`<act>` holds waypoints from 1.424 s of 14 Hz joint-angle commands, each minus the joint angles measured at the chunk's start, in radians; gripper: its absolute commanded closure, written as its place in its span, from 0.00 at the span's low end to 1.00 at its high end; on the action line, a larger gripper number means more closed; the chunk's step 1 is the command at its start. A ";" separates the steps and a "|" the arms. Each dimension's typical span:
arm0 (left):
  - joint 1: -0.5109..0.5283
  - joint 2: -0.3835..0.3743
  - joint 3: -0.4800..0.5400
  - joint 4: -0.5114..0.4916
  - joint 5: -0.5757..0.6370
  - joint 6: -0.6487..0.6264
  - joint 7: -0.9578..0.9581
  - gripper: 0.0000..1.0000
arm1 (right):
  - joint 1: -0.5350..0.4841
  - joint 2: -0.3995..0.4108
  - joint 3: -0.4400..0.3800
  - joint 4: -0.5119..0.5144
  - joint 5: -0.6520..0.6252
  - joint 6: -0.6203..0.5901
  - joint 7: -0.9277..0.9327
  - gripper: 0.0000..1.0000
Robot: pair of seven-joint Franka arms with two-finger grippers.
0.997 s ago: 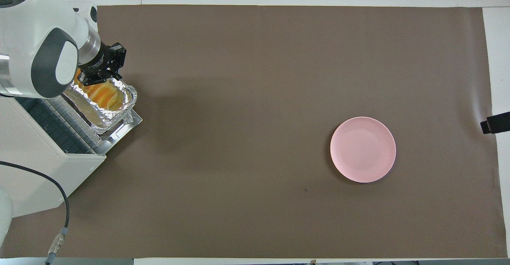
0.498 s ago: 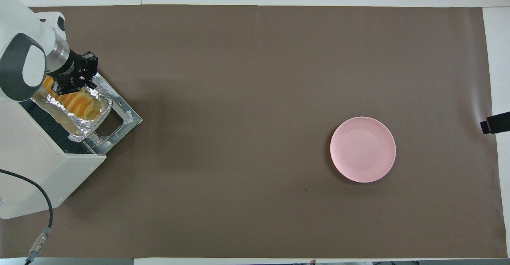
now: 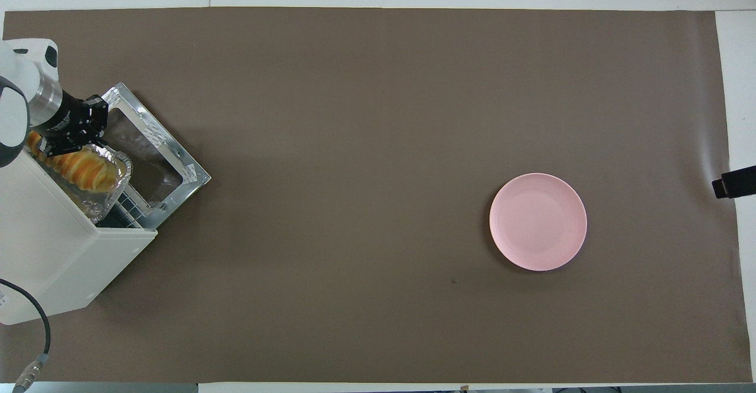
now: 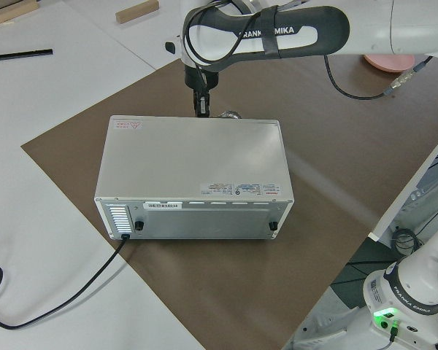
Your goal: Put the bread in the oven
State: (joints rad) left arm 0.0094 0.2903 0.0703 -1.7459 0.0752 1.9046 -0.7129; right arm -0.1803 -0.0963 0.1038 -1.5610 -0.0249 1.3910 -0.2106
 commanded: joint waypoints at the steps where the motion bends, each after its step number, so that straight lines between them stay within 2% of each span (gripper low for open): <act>1: 0.023 -0.069 -0.009 -0.102 0.021 0.053 0.050 1.00 | -0.005 -0.019 0.000 -0.017 0.002 -0.010 -0.021 0.00; 5: 0.018 -0.080 -0.009 -0.121 0.021 0.050 0.125 1.00 | -0.005 -0.020 0.000 -0.017 0.002 -0.010 -0.023 0.00; 6: 0.018 -0.080 -0.009 -0.121 0.024 0.047 0.145 0.81 | -0.005 -0.020 0.000 -0.017 0.002 -0.010 -0.023 0.00; 7: 0.015 -0.080 -0.009 -0.118 0.025 0.047 0.145 0.49 | -0.005 -0.020 0.000 -0.017 0.002 -0.010 -0.021 0.00; 8: 0.012 -0.079 -0.009 -0.115 0.021 0.047 0.144 0.00 | -0.005 -0.020 0.000 -0.017 0.002 -0.010 -0.021 0.00; 10: 0.003 -0.079 -0.010 -0.092 0.025 0.048 0.147 0.00 | -0.005 -0.020 0.000 -0.017 0.002 -0.010 -0.021 0.00; 14: -0.063 -0.080 -0.017 0.021 0.021 0.041 0.147 0.00 | -0.005 -0.019 0.000 -0.017 0.002 -0.010 -0.021 0.00; 17: -0.097 -0.111 -0.023 0.100 0.021 -0.125 0.235 0.00 | -0.004 -0.023 0.000 -0.017 0.002 -0.010 -0.021 0.00; 20: -0.112 -0.180 -0.023 0.094 0.018 -0.284 0.525 0.00 | -0.004 -0.026 0.000 -0.019 0.002 -0.012 -0.021 0.00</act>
State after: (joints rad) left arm -0.0907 0.1563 0.0383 -1.6432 0.0789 1.7052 -0.3384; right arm -0.1803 -0.0989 0.1038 -1.5610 -0.0249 1.3910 -0.2106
